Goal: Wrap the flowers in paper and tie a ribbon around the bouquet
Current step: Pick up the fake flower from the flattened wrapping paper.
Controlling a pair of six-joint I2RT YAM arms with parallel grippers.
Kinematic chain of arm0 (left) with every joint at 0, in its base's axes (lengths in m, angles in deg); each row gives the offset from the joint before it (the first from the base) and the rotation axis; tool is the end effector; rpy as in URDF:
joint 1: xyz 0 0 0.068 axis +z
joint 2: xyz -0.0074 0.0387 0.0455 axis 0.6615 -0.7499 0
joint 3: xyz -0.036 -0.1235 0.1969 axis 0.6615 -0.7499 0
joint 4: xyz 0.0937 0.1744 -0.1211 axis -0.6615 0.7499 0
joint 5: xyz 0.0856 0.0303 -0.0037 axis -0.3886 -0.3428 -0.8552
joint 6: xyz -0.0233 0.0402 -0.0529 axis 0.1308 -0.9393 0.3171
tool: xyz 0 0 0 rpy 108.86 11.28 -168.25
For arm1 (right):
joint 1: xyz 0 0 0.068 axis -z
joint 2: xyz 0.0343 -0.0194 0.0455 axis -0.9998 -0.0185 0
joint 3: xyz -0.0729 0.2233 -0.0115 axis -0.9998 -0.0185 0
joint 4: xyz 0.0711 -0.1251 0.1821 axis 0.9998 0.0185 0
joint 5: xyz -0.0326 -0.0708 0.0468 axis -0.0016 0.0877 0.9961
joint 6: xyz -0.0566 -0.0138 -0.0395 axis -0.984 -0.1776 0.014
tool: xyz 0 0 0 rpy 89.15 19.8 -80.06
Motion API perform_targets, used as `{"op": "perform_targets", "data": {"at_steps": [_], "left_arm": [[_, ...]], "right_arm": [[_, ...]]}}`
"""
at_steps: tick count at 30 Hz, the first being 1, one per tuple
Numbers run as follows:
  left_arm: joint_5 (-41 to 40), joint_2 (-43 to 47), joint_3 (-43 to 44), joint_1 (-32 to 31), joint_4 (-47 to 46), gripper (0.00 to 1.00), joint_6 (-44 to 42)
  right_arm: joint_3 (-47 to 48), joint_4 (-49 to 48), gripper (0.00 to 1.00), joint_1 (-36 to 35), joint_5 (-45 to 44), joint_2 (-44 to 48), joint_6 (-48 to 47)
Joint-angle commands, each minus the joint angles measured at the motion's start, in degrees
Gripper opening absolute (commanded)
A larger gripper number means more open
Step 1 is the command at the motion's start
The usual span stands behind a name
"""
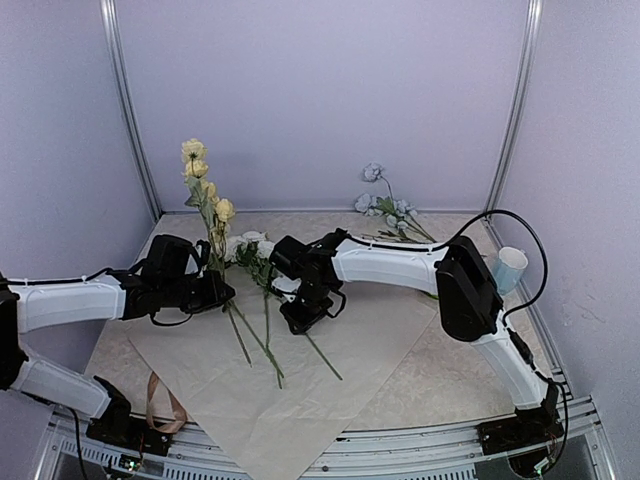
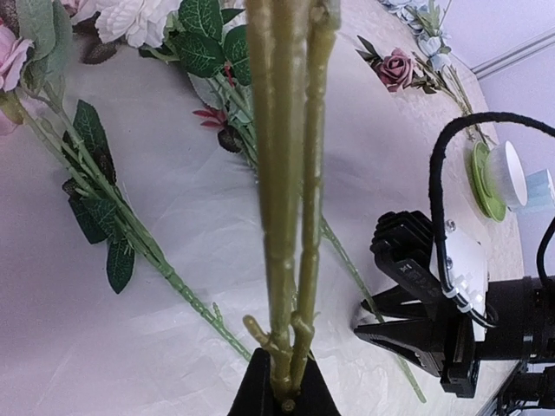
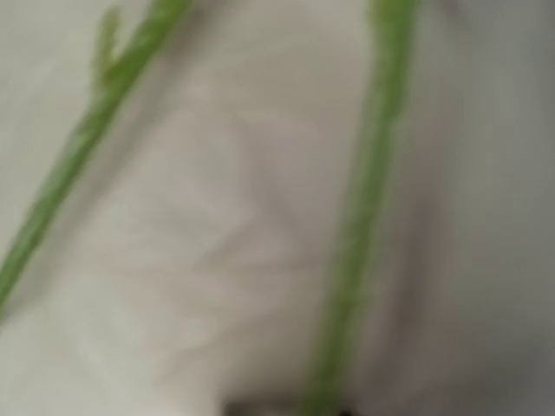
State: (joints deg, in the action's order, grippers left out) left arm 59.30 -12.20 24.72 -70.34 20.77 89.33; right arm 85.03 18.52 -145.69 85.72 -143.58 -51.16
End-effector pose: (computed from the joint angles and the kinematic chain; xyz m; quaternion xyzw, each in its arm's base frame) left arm 0.2278 -0.1339 0.1676 -0.0362 0.9023 -0.2778 0.3277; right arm 0.2457 0.3839 0.1183 -0.3654 0.9167 0.1249 0.1025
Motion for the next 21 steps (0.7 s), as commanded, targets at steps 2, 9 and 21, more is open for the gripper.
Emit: {"op": "perform_targets", "data": {"at_steps": [2, 9, 21], "left_arm": [[0.55, 0.93, -1.30, 0.99, -3.22, 0.00, -1.98], [-0.76, 1.61, -0.22, 1.14, -1.31, 0.00, -4.67], [-3.79, 9.23, -1.83, 2.37, 1.15, 0.00, -6.91]], "right_arm": [[-0.27, 5.70, 0.10, -1.54, -3.34, -2.54, 1.78], [0.33, -2.32, 0.00, -0.70, -0.89, 2.95, 6.04], [-24.96, -41.56, 0.00, 2.27, 17.32, 20.48, 29.13]]}}
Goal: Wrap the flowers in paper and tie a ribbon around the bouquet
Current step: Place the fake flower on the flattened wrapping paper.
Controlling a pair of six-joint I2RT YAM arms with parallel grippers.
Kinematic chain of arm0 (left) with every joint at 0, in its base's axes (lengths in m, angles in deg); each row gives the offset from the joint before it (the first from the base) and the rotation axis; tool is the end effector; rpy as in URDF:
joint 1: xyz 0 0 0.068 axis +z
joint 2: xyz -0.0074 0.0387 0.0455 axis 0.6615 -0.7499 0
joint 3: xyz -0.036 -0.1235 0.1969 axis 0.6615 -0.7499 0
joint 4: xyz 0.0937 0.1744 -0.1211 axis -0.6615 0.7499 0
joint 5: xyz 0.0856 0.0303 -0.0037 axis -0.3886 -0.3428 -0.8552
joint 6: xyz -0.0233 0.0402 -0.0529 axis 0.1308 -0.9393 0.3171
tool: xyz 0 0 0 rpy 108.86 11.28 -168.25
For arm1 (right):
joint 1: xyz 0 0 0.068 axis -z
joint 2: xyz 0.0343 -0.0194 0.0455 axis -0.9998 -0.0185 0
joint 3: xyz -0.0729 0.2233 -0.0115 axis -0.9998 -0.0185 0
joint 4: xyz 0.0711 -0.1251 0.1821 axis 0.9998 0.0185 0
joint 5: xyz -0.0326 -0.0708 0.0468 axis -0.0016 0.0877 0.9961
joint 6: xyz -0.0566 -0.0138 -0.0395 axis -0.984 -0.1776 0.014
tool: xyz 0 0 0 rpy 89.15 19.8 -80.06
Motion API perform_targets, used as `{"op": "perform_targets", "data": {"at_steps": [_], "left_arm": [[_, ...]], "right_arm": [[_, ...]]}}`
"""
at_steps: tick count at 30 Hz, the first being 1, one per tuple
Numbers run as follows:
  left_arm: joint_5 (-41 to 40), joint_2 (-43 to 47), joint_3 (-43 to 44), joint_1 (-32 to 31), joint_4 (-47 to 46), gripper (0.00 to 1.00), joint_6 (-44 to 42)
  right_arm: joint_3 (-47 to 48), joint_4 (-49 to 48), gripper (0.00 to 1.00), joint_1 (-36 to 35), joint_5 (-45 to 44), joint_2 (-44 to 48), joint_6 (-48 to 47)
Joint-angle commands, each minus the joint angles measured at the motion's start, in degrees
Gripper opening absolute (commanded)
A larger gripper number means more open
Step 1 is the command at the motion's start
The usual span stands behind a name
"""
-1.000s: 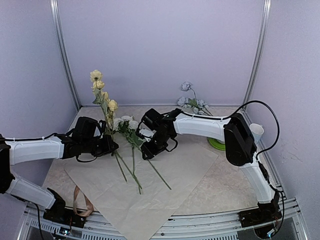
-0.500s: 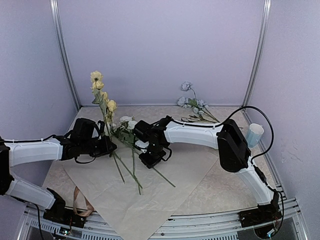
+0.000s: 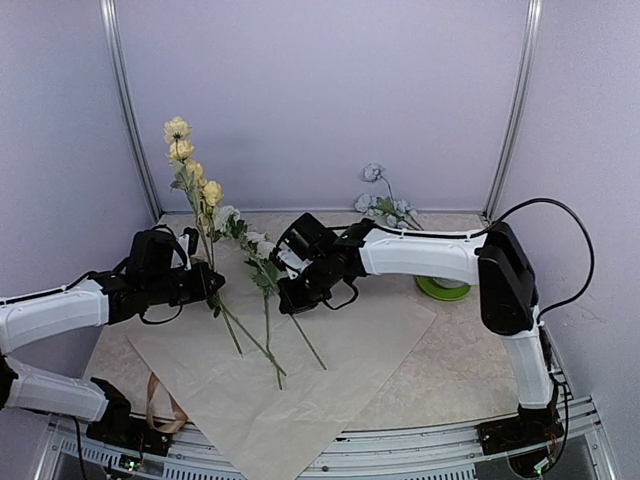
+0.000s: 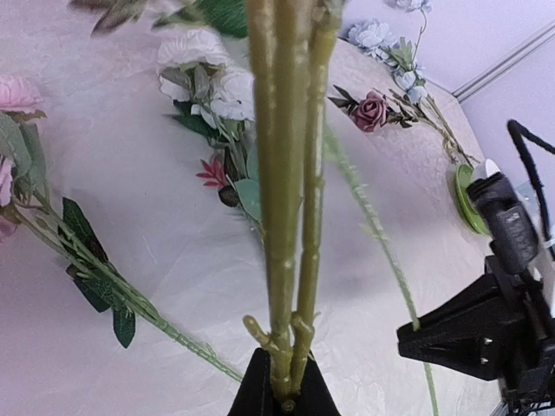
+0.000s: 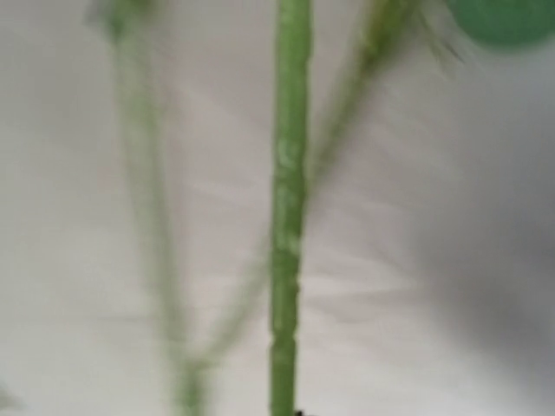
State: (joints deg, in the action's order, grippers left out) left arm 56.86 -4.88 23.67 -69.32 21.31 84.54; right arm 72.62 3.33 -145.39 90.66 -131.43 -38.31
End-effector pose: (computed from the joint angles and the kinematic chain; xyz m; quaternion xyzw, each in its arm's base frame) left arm 0.2210 -0.1222 0.1911 -0.0130 0.8813 -0.2659 0.3905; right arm 0.2417 0.3824 0.1659 -0.2671 0.9178 0.2491 0.1558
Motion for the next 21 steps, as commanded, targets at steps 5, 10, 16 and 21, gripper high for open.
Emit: {"op": "perform_targets", "data": {"at_steps": [5, 10, 16, 21], "left_arm": [[5.32, -1.54, -1.00, 1.93, -0.98, 0.00, -1.41], [8.01, -3.14, -1.37, 1.89, -1.94, 0.00, -1.70], [10.16, -5.11, -1.90, 1.74, -2.52, 0.00, -1.75], [11.97, -8.55, -2.57, 0.33, -5.32, 0.00, -0.32]], "right_arm": [[-18.45, -39.39, 0.00, 0.13, 17.01, 5.63, 31.69], [-22.11, -44.71, 0.00, -0.57, 14.73, 3.57, 39.73], [-22.24, -43.04, 0.21, -0.09, 11.81, 2.12, 40.53], [-25.15, -42.19, 0.37, -0.04, 9.61, 4.69, 39.43]]}}
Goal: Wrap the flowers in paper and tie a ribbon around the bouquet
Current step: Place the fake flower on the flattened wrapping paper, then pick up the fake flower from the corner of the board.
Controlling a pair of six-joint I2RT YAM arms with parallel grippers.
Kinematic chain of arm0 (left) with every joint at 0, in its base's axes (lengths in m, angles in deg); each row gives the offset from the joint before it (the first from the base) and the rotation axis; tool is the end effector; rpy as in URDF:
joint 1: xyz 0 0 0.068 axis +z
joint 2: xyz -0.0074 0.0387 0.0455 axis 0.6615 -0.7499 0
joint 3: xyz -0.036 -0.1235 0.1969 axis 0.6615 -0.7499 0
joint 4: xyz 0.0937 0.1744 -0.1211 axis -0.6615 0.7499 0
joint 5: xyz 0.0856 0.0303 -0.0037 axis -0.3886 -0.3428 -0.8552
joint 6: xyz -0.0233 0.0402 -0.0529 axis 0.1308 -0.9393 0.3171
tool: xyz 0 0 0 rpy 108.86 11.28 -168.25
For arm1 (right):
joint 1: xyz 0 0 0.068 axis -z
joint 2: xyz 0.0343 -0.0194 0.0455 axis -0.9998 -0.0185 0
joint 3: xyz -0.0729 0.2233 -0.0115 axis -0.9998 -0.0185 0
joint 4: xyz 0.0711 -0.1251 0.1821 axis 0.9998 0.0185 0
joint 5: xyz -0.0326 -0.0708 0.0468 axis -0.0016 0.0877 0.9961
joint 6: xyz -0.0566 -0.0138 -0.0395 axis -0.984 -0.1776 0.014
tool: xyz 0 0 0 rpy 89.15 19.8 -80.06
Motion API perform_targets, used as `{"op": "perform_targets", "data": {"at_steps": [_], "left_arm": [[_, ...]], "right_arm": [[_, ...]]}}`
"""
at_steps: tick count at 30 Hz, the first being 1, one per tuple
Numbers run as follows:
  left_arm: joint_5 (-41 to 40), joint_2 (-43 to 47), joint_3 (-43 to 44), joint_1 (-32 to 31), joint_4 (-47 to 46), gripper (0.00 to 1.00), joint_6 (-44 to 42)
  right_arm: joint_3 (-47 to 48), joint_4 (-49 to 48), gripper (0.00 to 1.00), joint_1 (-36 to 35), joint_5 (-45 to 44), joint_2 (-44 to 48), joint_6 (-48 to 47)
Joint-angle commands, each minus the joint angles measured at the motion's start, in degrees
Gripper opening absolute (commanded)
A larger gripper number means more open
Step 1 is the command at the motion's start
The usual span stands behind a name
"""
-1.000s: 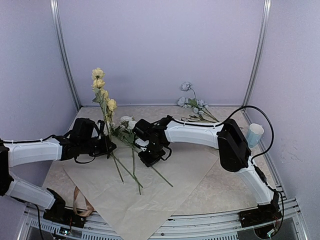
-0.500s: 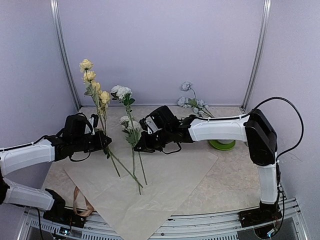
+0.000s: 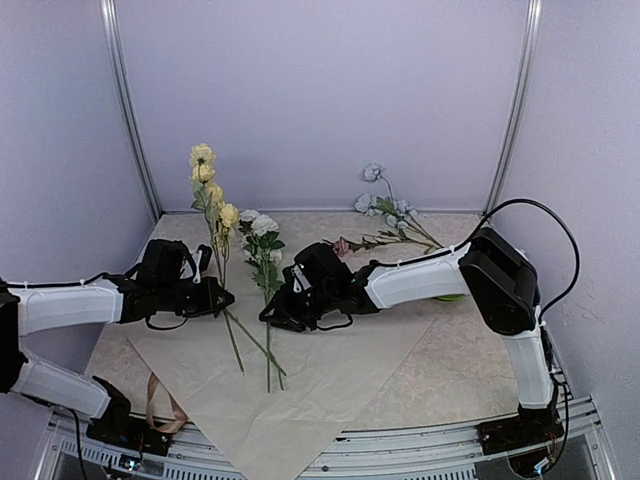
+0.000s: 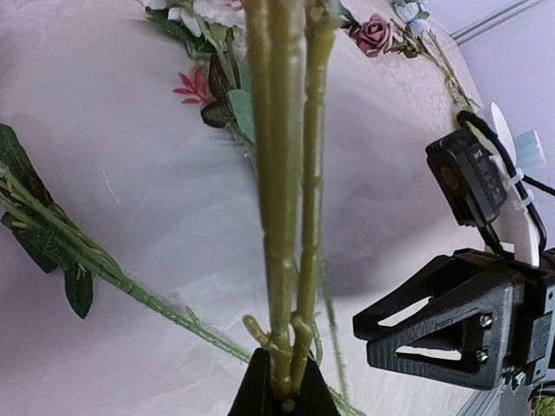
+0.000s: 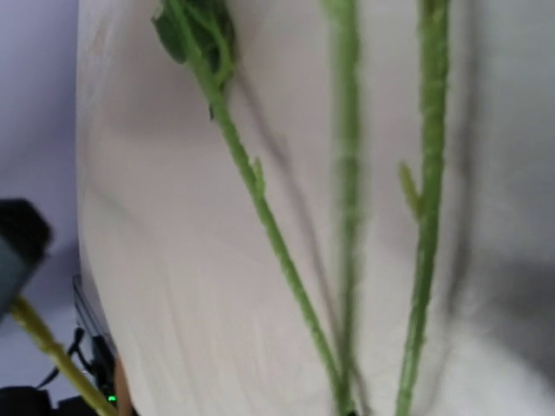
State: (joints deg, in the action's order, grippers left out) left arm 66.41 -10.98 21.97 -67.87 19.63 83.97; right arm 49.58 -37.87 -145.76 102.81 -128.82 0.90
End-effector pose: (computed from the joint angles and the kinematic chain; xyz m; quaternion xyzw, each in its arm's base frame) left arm 0.2228 -0.1265 0.1608 0.0127 0.9003 -0.3011 0.3140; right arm 0.2320 0.3943 0.1300 -0.0148 0.8801 0.4706 0.0619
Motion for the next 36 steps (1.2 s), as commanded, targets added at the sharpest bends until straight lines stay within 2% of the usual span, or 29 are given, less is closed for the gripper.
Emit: {"op": "perform_targets", "data": {"at_steps": [1, 7, 14, 15, 19, 21, 22, 27, 33, 36], "left_arm": [[2.59, -3.48, -0.75, -1.66, -3.95, 0.00, 0.39], [4.78, -10.45, 1.69, -3.38, -5.34, 0.00, 1.36], [7.80, -16.31, 3.63, -5.12, -7.44, 0.01, 4.11], [8.02, -16.69, 3.80, -5.22, -7.36, 0.07, 4.19], [4.77, -16.91, 5.10, -5.26, -3.69, 0.59, 3.31], [0.53, -15.51, 6.58, -5.61, 0.45, 0.73, 2.03], [-0.98, -14.74, 7.18, -5.69, 2.12, 0.77, 1.41], [-3.18, -11.61, 8.29, -6.03, 6.32, 0.82, 0.12], [-7.22, -10.23, 11.76, -7.50, 13.01, 0.86, -3.06], [-13.67, -9.67, 14.86, -8.63, 18.53, 0.95, -4.88]], "right_arm": [[-2.71, -0.55, 0.41, 0.32, -3.74, 3.03, -0.29], [-4.44, 3.85, 0.48, 0.44, -10.13, 9.23, -6.84], [-6.01, 6.88, 0.48, 2.00, -13.51, 13.62, -13.09], [-5.95, 7.25, 0.48, 1.98, -14.08, 14.04, -13.77], [-5.16, 8.98, 0.49, 2.43, -16.25, 15.67, -16.73], [-5.18, 9.75, 0.51, 3.38, -16.40, 16.60, -17.79], [-5.46, 9.88, 0.51, 4.09, -16.29, 17.26, -18.38], [-6.06, 11.67, 0.52, 9.75, -15.40, 21.71, -27.14], [2.65, 27.92, 0.57, 22.31, -14.50, 21.98, -43.47], [8.01, 34.79, 0.57, 29.71, -15.01, 19.43, -49.04]]}}
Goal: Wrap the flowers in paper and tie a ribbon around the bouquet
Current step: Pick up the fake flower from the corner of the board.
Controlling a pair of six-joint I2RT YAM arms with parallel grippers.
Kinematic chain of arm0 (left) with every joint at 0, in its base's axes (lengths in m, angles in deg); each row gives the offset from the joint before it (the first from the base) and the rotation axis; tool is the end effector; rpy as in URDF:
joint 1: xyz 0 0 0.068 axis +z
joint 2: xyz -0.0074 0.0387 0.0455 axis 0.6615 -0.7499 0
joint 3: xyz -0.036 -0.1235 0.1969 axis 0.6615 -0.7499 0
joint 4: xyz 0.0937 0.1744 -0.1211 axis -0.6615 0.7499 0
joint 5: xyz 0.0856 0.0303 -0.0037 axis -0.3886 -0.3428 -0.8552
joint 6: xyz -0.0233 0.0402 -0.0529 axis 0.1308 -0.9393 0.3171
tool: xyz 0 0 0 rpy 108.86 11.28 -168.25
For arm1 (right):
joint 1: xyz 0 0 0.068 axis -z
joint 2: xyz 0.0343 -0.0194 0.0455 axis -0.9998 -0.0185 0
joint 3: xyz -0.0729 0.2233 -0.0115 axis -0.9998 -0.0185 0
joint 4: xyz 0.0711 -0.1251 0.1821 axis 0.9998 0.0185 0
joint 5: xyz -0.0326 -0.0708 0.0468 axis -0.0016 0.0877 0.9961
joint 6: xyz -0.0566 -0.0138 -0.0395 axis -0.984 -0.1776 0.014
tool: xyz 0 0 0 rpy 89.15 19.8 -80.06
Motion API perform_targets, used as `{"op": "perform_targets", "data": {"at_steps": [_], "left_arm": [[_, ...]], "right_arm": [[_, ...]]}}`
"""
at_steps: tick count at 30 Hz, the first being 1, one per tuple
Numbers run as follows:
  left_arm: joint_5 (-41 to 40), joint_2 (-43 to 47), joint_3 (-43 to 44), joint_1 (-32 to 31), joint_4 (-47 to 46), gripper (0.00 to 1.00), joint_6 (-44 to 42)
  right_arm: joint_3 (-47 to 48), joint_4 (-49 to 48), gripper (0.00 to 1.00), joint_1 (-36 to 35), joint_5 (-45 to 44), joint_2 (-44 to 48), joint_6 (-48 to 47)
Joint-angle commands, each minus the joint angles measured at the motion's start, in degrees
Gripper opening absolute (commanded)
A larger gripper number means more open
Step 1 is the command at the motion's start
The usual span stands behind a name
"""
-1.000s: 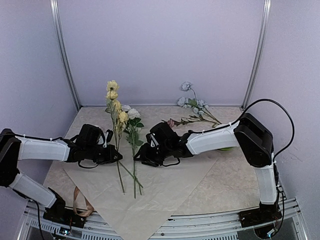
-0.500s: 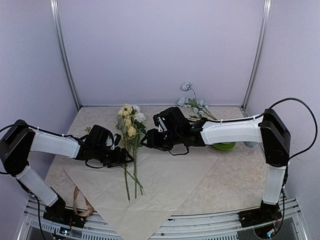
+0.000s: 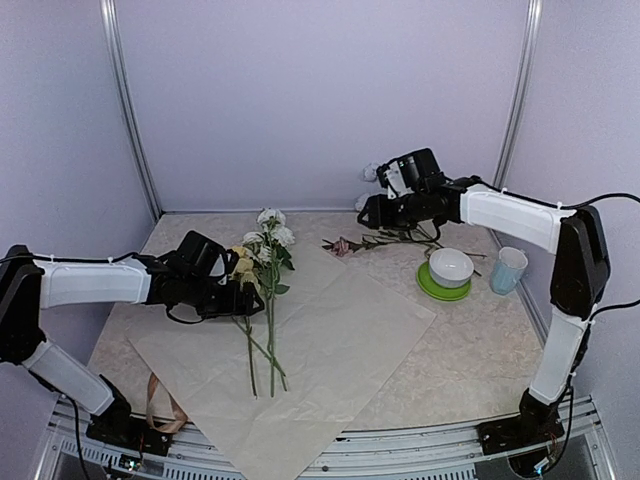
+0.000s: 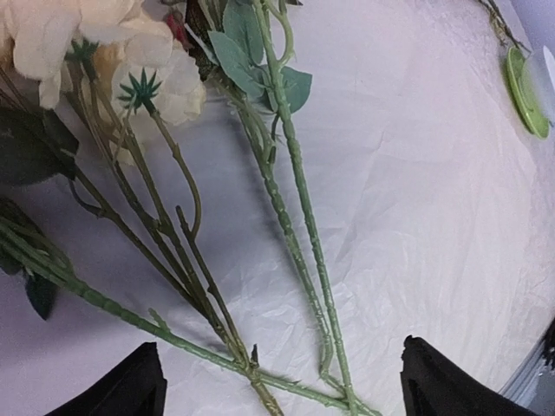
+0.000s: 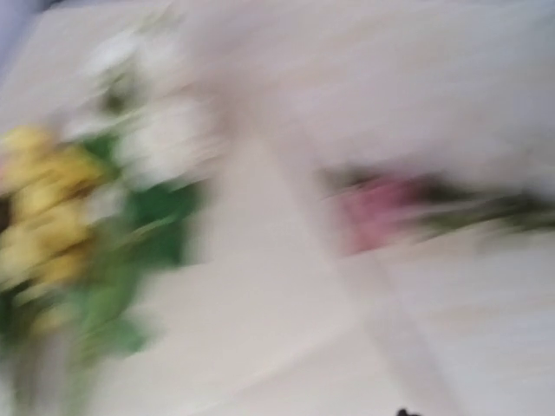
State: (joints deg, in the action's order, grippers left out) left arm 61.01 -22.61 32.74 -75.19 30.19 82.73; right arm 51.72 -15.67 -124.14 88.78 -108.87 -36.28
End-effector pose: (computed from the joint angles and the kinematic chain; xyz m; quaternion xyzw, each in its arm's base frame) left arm 0.2290 -0.1636 0.1484 0.0542 0.9395 -0.2361 0.2423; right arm 0.3294 0.2422 0.2445 -0.0799 0.8876 0.2913 0.3478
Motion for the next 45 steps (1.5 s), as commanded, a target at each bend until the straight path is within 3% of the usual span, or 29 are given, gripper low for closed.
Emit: {"op": "perform_targets", "data": {"at_steps": [1, 5, 9, 13, 20, 26, 28, 34, 40, 45], "left_arm": [[-11.74, 2.00, 5.32, -1.72, 9.63, 0.98, -4.37], [-18.21, 1.85, 9.79, -2.22, 15.07, 0.99, -6.06], [-18.89, 2.67, 11.53, -2.59, 14.13, 0.99, -6.94], [-18.46, 2.30, 12.39, -2.60, 11.20, 0.99, -7.20], [-19.00, -3.55, 16.52, -2.67, 10.79, 0.99, -7.71], [-18.44, -7.48, 18.79, -3.03, 11.14, 0.99, -8.85], [-18.54, -7.99, 18.99, -2.96, 11.09, 0.99, -8.88], [-18.28, -8.91, 19.15, -3.04, 11.02, 0.99, -10.48], [-17.22, -9.44, 19.10, -3.12, 10.80, 0.99, -10.55], [-17.25, -8.65, 18.62, -3.27, 10.76, 0.99, -10.60]], "right_arm": [[7.97, 14.73, 0.57, 10.07, -1.83, -1.94, -13.59], [17.08, 20.30, 0.57, 17.44, -3.32, -8.49, -19.59], [26.86, 24.34, 0.53, 23.57, -3.40, -17.37, -23.83], [35.42, 26.40, 0.38, 27.74, 1.15, -26.28, -27.16], [42.90, 26.42, 0.48, 28.86, 2.58, -37.30, -30.85], [44.40, 25.41, 0.46, 29.05, 0.88, -42.64, -31.50], [44.55, 25.29, 0.39, 29.05, 0.17, -43.83, -31.94], [43.95, 23.07, 0.00, 29.05, 0.98, -44.16, -35.39], [39.14, 14.85, 0.00, 28.81, -0.20, -37.03, -40.70], [31.82, 4.54, 0.00, 27.88, -7.04, -26.33, -44.21]]}}
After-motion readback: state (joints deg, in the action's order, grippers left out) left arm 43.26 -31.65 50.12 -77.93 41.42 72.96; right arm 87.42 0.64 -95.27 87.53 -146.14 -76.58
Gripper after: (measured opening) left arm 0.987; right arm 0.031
